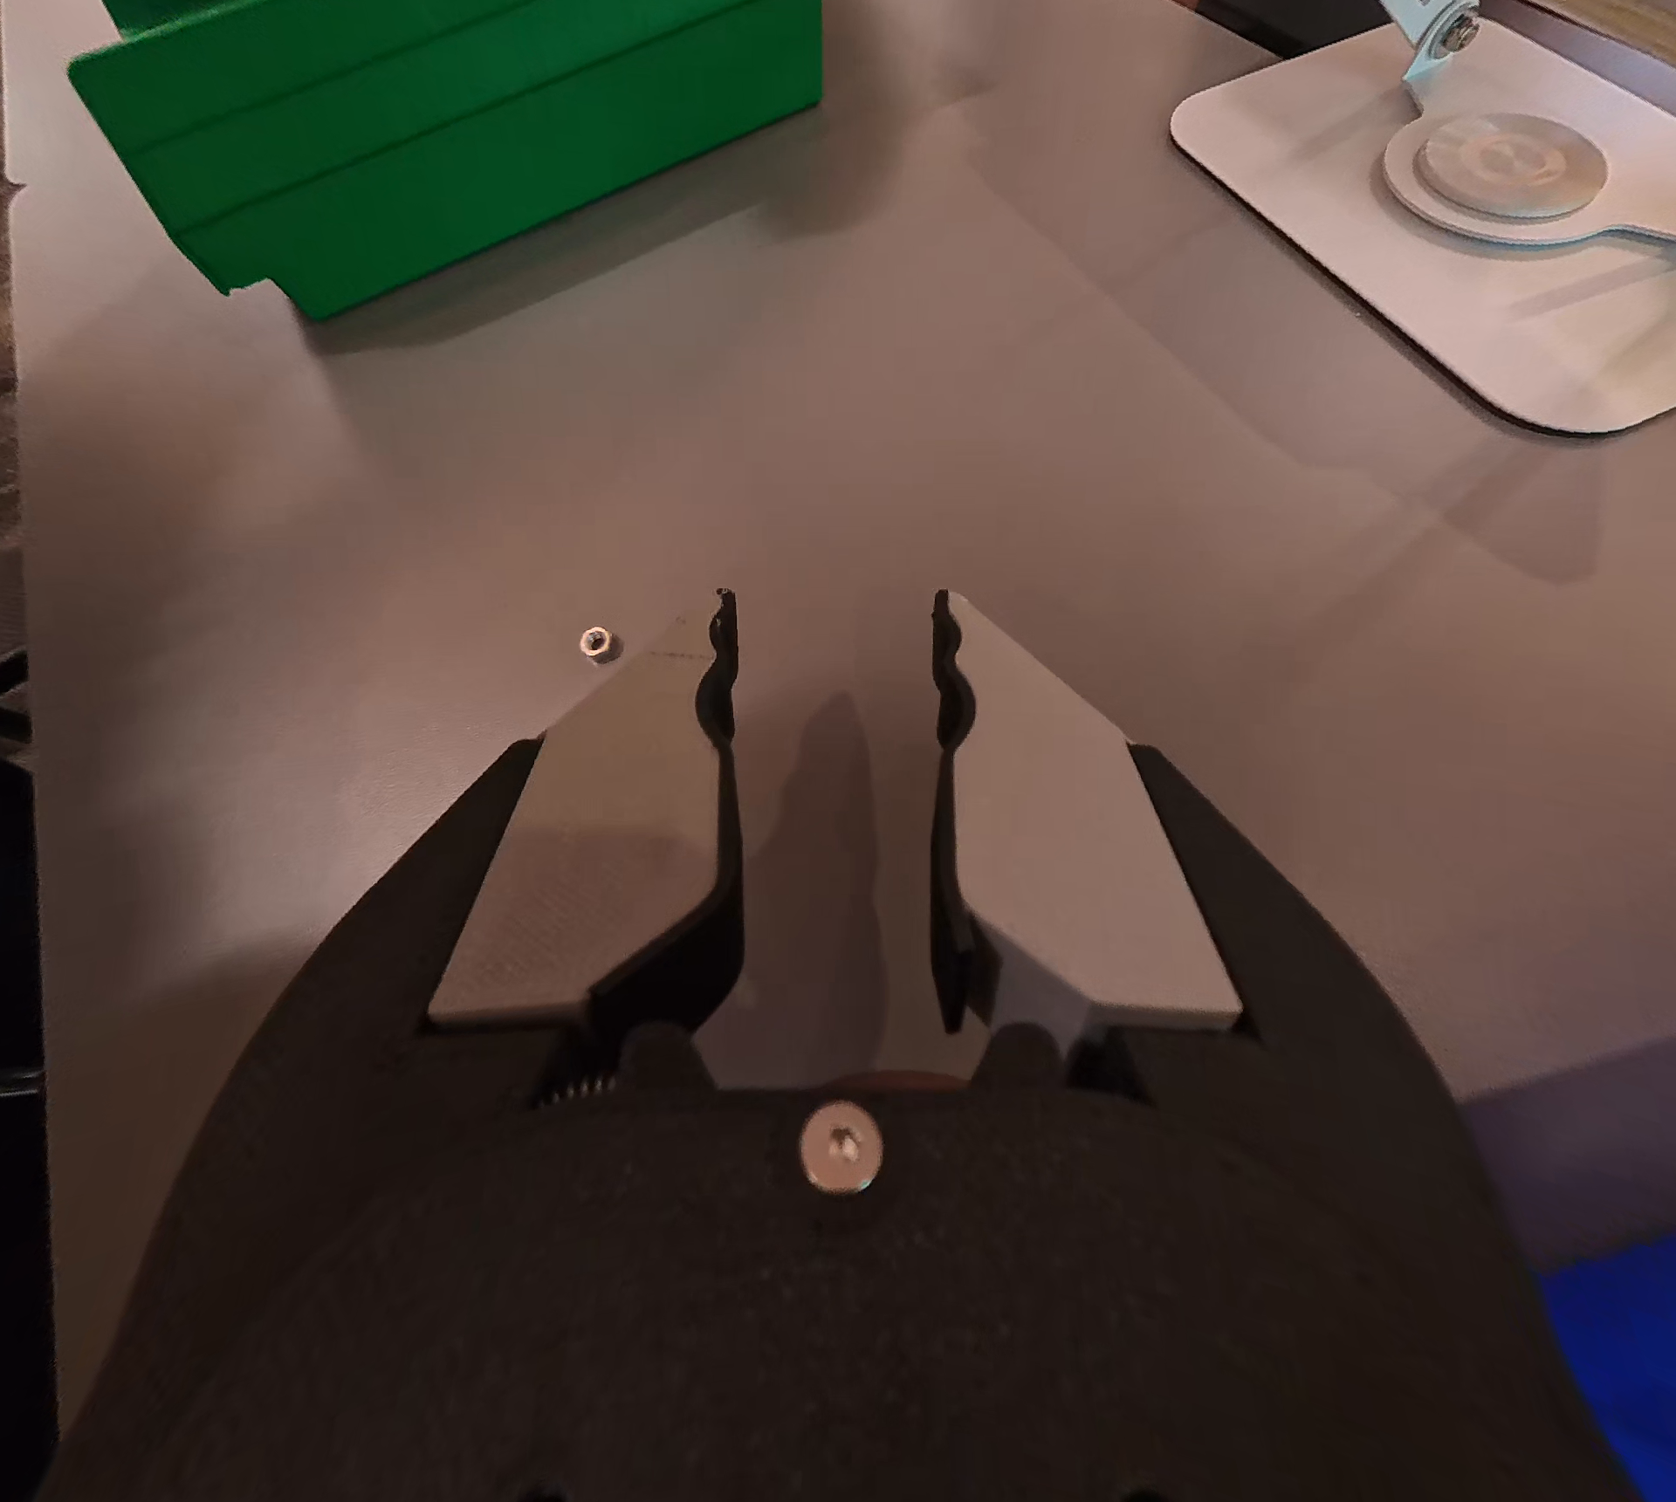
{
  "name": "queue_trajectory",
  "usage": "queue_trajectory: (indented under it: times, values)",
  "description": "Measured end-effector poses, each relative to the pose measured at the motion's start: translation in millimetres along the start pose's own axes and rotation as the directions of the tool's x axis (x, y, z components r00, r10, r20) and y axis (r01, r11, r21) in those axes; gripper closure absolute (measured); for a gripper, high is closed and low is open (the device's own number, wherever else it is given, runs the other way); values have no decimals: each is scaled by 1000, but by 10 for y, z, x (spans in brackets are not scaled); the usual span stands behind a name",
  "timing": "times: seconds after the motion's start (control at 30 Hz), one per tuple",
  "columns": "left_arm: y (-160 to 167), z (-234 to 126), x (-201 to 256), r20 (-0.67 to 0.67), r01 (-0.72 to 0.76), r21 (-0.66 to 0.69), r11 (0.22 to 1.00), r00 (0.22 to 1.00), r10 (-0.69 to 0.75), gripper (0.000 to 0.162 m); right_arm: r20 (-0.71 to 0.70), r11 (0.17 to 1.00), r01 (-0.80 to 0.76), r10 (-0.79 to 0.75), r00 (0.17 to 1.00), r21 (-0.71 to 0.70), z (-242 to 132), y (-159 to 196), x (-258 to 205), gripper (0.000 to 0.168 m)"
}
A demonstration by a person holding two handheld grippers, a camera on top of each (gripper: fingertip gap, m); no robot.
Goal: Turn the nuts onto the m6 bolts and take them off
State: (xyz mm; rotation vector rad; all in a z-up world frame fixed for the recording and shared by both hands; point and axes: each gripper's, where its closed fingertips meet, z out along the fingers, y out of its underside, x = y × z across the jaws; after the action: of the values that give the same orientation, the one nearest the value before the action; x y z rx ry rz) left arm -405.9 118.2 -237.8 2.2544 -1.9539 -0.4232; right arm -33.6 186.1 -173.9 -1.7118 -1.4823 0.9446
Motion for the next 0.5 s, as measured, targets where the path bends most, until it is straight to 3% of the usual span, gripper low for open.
queue_trajectory:
  times: [0.03, 0.2, 0.33, 0.5]
  values:
    - [2, -1, 0, -4, 39, 20, 999, 999, -39, 158, 3, 1000, 0, 0, 1000, 2, -3, -6, -7, 128]
    - [59, 5, -103, -17, 362, 123, 924, 932, -363, 158, 11, 1000, 7, -7, 1000, 10, -18, -30, -43, 128]
    - [56, -144, -224, -49, 611, 258, 748, 782, -622, 158, 20, 1000, 6, -7, 1000, 29, -46, -69, -69, 128]
    - [104, -563, -398, -85, 756, 434, 490, 576, -813, 157, 43, 999, -8, 6, 999, 35, -53, -79, -96, 128]
